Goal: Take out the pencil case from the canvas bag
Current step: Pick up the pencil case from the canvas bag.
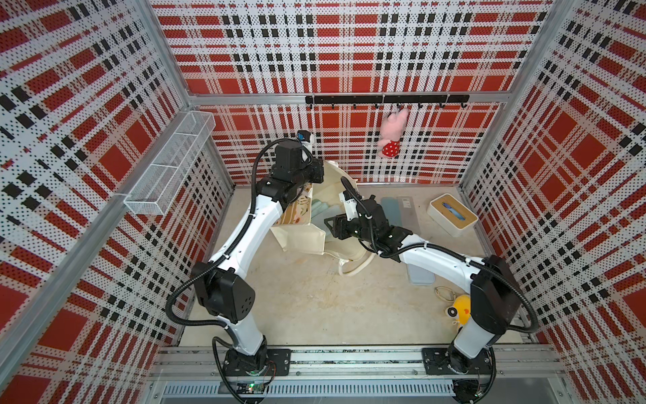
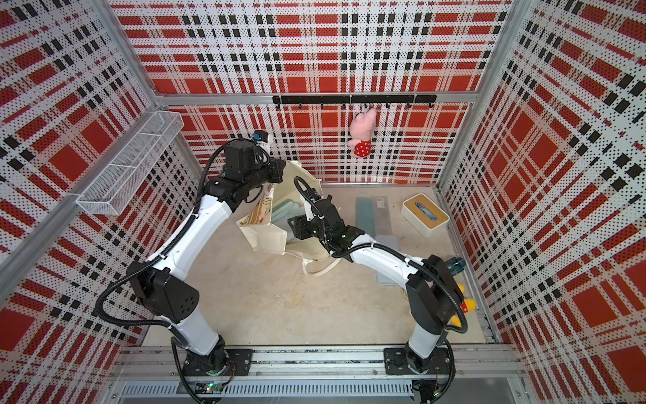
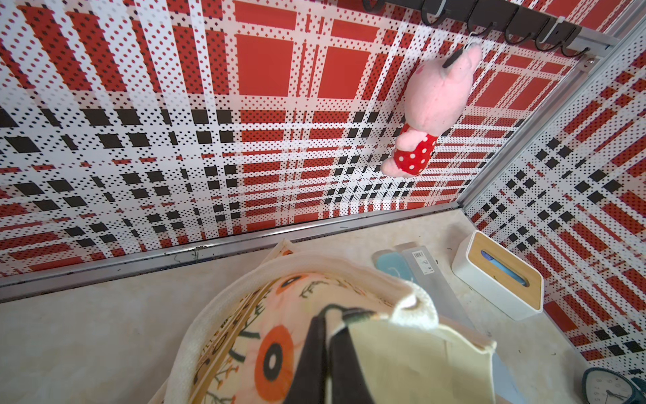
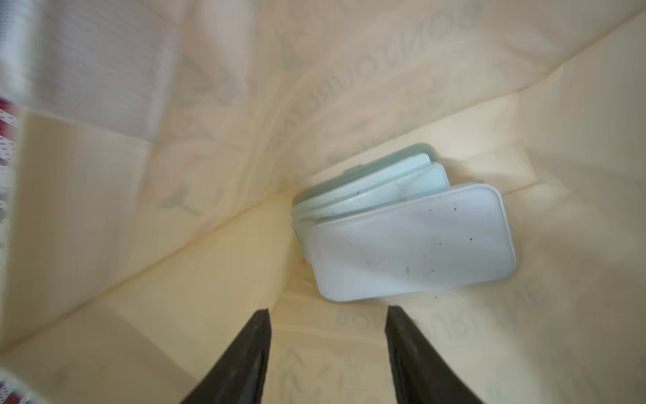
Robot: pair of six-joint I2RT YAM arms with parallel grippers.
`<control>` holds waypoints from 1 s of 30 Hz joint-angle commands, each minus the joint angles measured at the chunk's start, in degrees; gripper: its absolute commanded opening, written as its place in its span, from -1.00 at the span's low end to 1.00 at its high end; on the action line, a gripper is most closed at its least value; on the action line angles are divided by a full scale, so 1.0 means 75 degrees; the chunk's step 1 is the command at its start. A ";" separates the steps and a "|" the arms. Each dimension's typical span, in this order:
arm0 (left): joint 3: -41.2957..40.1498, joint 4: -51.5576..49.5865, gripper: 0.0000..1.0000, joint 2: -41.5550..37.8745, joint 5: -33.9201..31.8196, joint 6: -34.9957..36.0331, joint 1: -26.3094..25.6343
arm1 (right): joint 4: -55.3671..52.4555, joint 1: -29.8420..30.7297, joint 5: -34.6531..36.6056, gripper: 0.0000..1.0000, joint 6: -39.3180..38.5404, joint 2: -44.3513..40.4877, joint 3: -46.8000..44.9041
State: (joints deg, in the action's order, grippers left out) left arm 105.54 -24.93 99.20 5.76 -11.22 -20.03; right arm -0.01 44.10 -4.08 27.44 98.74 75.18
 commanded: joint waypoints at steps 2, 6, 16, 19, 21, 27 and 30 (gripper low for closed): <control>0.0419 0.0983 -1.00 -0.0266 0.0128 0.0078 -0.0060 | -0.0688 0.0059 0.1295 0.10 -0.0142 0.0304 0.0488; 0.0403 0.0983 -1.00 -0.0299 0.0230 0.0148 -0.0036 | -0.1295 0.0065 0.3130 0.09 0.0083 0.0339 0.0626; 0.0354 0.1027 -1.00 -0.0291 0.0903 0.0377 -0.0046 | -0.0594 0.0282 0.3045 0.23 -0.1655 0.0663 0.0740; 0.0316 0.1037 -1.00 -0.0353 0.0944 0.0433 -0.0036 | -0.0602 0.0285 0.3155 0.23 -0.1794 0.0899 0.0757; 0.0273 0.1055 -1.00 -0.0411 0.0978 0.0486 -0.0036 | -0.0643 0.0285 0.3202 0.24 -0.1806 0.1057 0.0760; 0.0076 0.1208 -1.00 -0.0547 0.1225 0.0547 -0.0036 | -0.1069 0.0285 0.3323 0.30 -0.1654 0.1704 0.1122; -0.0029 0.1289 -1.00 -0.0611 0.1391 0.0574 -0.0048 | -0.1491 0.0238 0.3155 0.35 -0.1210 0.2064 0.1548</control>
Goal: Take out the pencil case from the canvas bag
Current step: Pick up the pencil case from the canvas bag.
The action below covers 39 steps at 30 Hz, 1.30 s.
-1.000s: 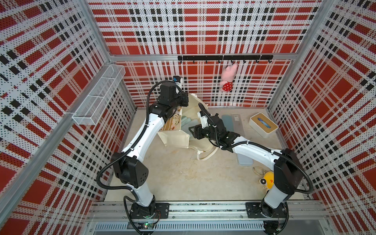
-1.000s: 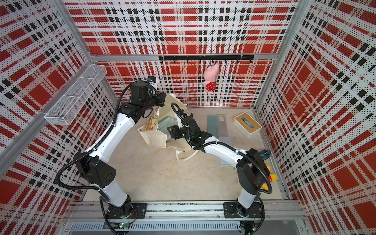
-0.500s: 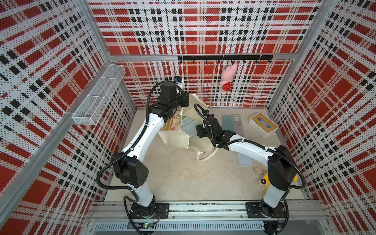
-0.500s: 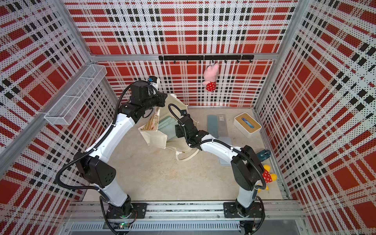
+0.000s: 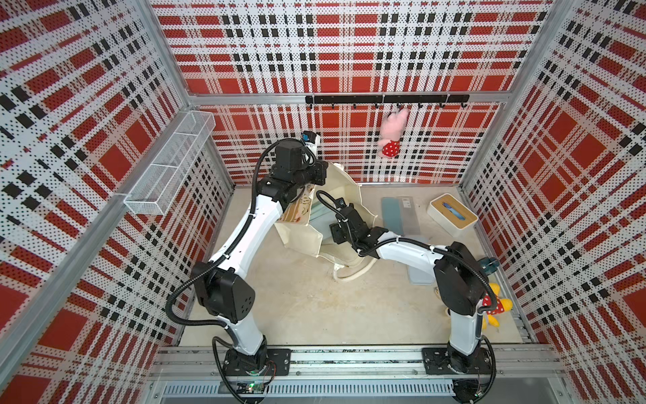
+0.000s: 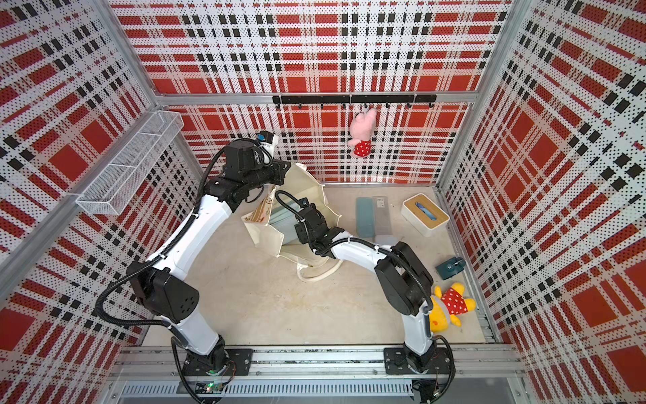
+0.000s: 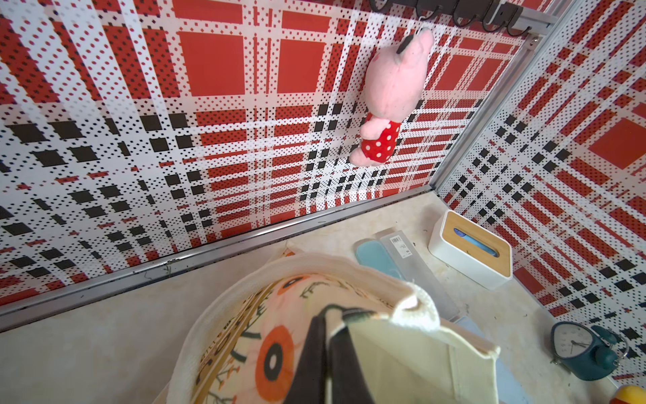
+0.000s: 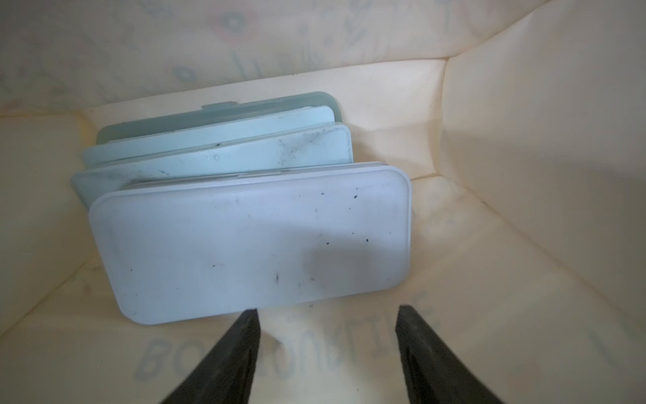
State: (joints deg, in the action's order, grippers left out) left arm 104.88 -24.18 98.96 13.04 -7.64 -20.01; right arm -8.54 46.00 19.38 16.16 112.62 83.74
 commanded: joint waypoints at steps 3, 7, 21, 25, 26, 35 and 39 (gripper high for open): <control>-0.0087 0.1305 -1.00 -0.0672 0.0522 0.0105 -0.0050 | -0.0567 -0.0100 -0.0051 0.40 0.1183 0.0390 0.0664; -0.0213 0.1408 -1.00 -0.0772 0.0591 0.0096 -0.0051 | -0.0455 -0.0401 -0.0744 0.83 0.2742 0.0450 0.0715; -0.0361 0.1490 -1.00 -0.0835 0.0702 0.0082 -0.0168 | 0.0007 -0.1098 -0.1799 1.00 0.8519 0.0368 0.0282; -0.0355 0.1490 -1.00 -0.0843 0.0740 0.0104 -0.0197 | 0.0815 -0.1222 -0.2206 1.00 0.9301 0.0420 -0.0078; -0.0355 0.1490 -1.00 -0.0846 0.0764 0.0113 -0.0213 | 0.0879 -0.1259 -0.2311 1.00 0.9456 0.0495 -0.0064; -0.0434 0.1639 -1.00 -0.0959 0.1451 0.0233 -0.0238 | 0.1661 -0.1463 -0.2631 1.00 0.9996 0.0763 -0.0168; -0.0437 0.1714 -1.00 -0.0960 0.1886 0.0233 -0.0238 | 0.1689 -0.1525 -0.2696 1.00 1.0108 0.0905 -0.0096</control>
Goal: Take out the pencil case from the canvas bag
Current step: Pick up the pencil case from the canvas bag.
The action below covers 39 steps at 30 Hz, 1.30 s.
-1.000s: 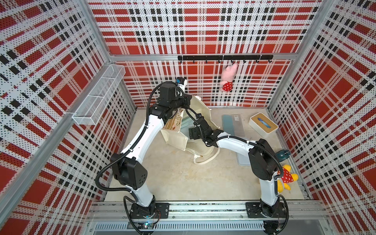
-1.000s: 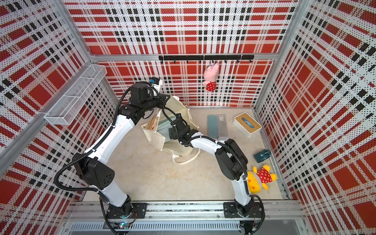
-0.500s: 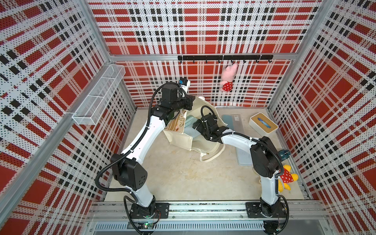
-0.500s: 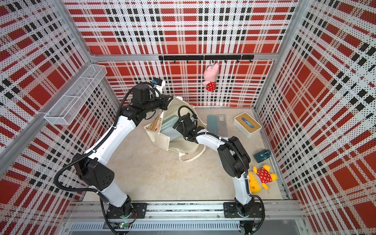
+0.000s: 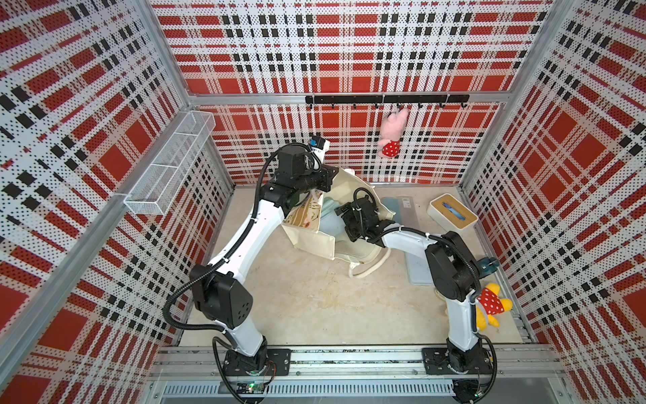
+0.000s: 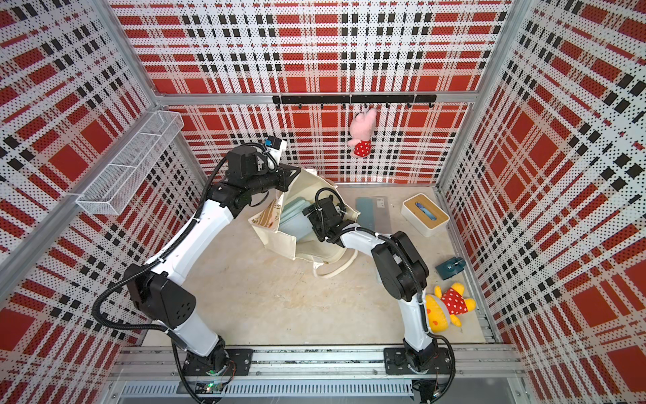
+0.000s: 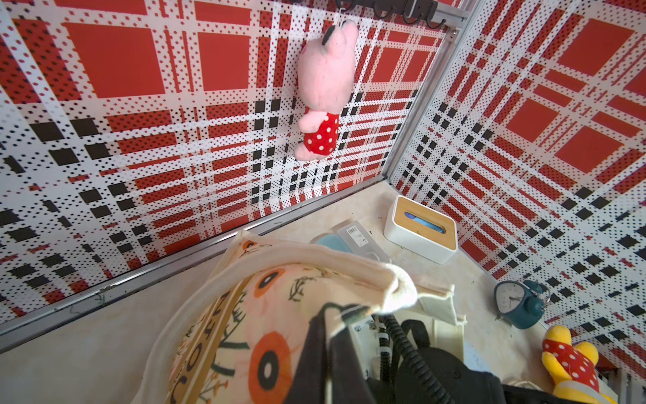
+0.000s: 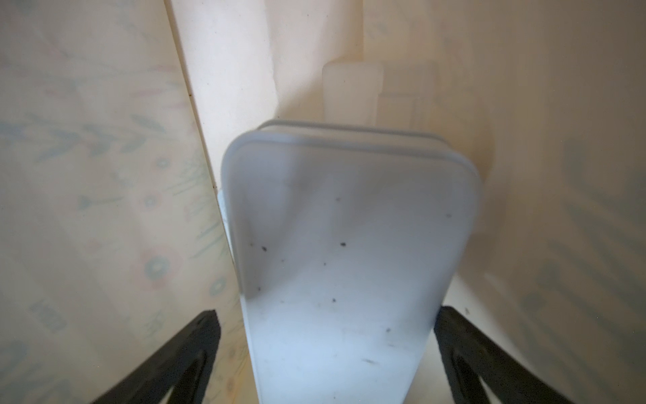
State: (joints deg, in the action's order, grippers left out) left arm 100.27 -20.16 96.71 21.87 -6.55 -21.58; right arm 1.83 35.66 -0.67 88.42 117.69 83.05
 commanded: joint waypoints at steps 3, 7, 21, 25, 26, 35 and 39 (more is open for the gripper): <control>0.0189 0.1232 -1.00 -0.0655 0.0987 0.0072 -0.0040 | 0.0398 -0.0185 -0.0080 1.00 0.0560 0.0395 0.0036; 0.0181 0.1302 -1.00 -0.0672 0.1274 0.0055 -0.0040 | 0.0688 -0.0232 -0.0018 1.00 0.0502 0.0626 0.0057; 0.0131 0.1317 -1.00 -0.0688 0.1165 0.0067 0.0092 | 0.1069 -0.0274 0.0179 0.74 0.0056 0.0257 -0.0302; 0.0131 0.1259 -1.00 -0.0702 0.0901 0.0032 0.0153 | 0.1034 -0.0267 0.0383 0.62 -0.0333 -0.0058 -0.0446; 0.0131 0.1247 -1.00 -0.0697 0.0862 0.0035 0.0170 | 0.1024 -0.0260 0.0435 0.58 -0.0448 -0.0149 -0.0483; 0.0061 0.1211 -1.00 -0.0663 0.0687 0.0032 0.0288 | 0.0927 -0.0074 0.0894 0.47 -0.1703 -0.1079 -0.0772; 0.0035 0.1201 -1.00 -0.0618 0.0675 0.0048 0.0292 | 0.0941 0.0116 0.1121 0.46 -0.2440 -0.1425 -0.0739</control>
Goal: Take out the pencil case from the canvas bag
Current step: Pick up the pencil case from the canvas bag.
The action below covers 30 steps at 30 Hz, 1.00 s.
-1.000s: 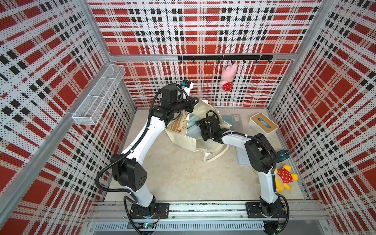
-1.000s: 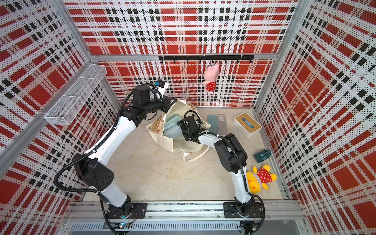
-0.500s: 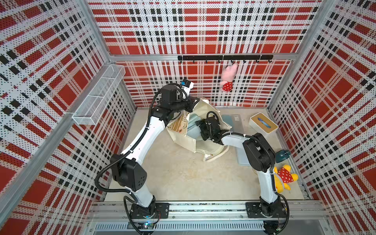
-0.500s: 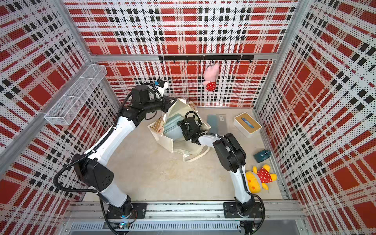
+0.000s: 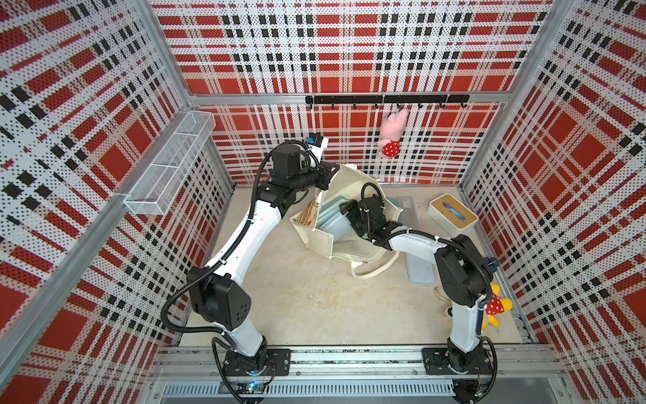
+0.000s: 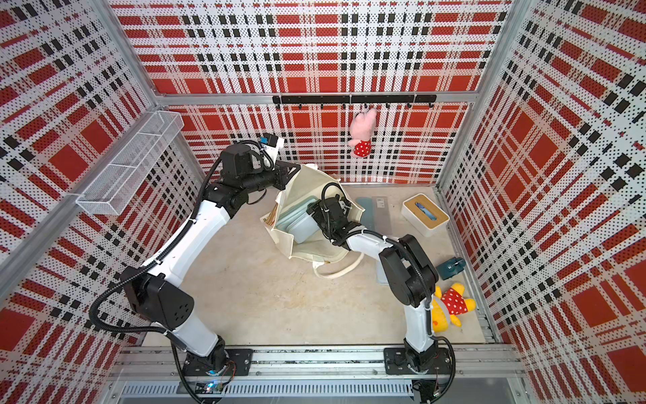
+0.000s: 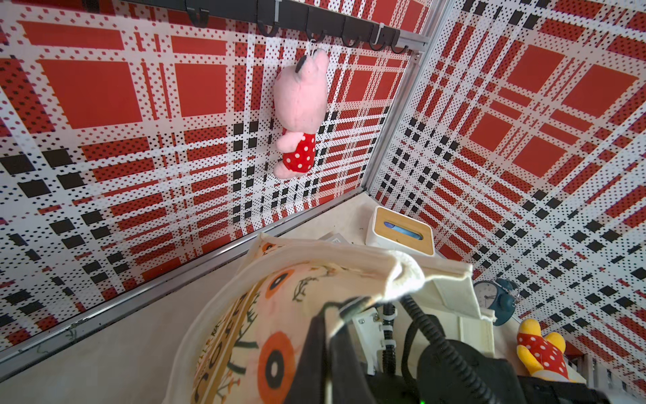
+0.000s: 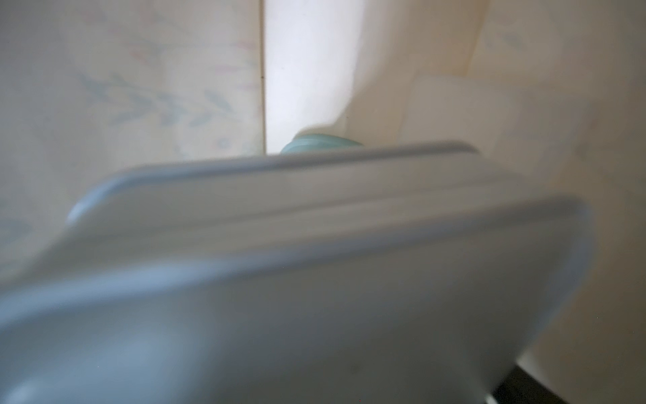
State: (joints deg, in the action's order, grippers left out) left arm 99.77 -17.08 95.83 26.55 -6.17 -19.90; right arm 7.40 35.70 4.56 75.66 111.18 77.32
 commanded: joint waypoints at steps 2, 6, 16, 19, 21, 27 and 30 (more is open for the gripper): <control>0.0110 0.0767 -1.00 -0.0463 0.0026 -0.0008 0.0059 | 0.0136 0.0241 0.0596 0.45 -0.1245 -0.0726 0.0055; 0.0104 0.0725 -1.00 -0.0406 -0.0042 0.0018 0.0059 | -0.0080 0.0470 0.1128 0.44 -0.2127 -0.1088 0.0140; 0.0128 0.0605 -1.00 -0.0335 -0.0918 0.0003 0.0087 | -0.0338 0.0665 0.1778 0.40 -0.3805 -0.1998 0.0204; 0.0157 0.0538 -1.00 -0.0311 -0.1247 -0.0034 0.0122 | -0.0307 0.0665 0.1612 0.35 -0.4364 -0.2249 0.0167; 0.0185 0.0499 -1.00 -0.0286 -0.1430 -0.0060 0.0151 | -0.0307 0.0665 0.1521 0.34 -0.4579 -0.2415 0.0138; 0.0280 0.0426 -1.00 -0.0222 -0.1631 -0.0137 0.0192 | -0.0217 0.0665 0.1109 0.33 -0.5154 -0.2942 0.0060; 0.0320 0.0426 -1.00 -0.0184 -0.1519 -0.0153 0.0187 | -0.0131 0.0665 0.0555 0.30 -0.5609 -0.3118 0.0059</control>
State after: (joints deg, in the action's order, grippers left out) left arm 99.77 -17.17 95.83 16.08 -6.66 -19.16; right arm 3.22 40.82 11.97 38.30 90.89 77.34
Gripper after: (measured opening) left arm 0.054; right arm 0.949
